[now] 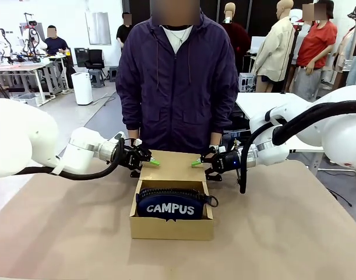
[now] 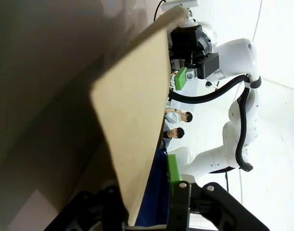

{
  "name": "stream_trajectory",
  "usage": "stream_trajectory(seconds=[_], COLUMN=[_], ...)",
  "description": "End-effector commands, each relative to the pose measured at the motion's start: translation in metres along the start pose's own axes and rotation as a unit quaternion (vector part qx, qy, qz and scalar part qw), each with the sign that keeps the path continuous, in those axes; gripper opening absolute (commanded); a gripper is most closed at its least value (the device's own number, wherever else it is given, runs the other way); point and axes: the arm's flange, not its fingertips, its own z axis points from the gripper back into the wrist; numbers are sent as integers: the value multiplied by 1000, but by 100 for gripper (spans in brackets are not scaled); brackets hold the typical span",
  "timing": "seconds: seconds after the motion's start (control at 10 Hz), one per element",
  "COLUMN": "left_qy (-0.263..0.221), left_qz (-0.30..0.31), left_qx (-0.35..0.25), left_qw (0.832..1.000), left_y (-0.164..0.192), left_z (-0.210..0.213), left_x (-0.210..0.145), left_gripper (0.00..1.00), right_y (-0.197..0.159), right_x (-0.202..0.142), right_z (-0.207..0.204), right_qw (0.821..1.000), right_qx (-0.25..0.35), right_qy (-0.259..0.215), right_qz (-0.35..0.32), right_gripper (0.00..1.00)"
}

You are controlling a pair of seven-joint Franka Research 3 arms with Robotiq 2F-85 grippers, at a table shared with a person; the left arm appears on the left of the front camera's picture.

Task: Pack the items into the box.
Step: Close the Mailer Box.

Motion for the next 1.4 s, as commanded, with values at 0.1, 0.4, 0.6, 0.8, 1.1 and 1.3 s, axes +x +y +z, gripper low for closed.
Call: stream_trajectory(seconds=[0.1, 0.4, 0.6, 0.8, 1.1, 1.3], left_qy=[-18, -27, -27, -29, -23, -23], left_qz=[-38, -124, -157, -168, -160, -160], left_qx=[-7, -21, -18, 8, -6, -6], left_qw=[999, 992, 987, 985, 987, 987], left_y=[-14, -48, -63, -75, -78, -78], left_z=[8, 26, 30, 31, 33, 33], left_x=[-14, -34, -45, -53, -37, -37], left_gripper=[42, 42, 42, 42, 42, 42], right_y=[9, 33, 47, 60, 57, 57], right_x=[-12, -41, -61, -77, -52, -52], right_z=[-2, 9, 17, 20, 19, 19], right_qw=[999, 994, 989, 984, 991, 991], right_qx=[2, -12, -22, -23, -16, -16], right_qy=[-1, -13, -27, -34, -16, -16], right_qz=[32, 107, 142, 175, 135, 135], right_gripper=[44, 44, 44, 44, 44, 44])
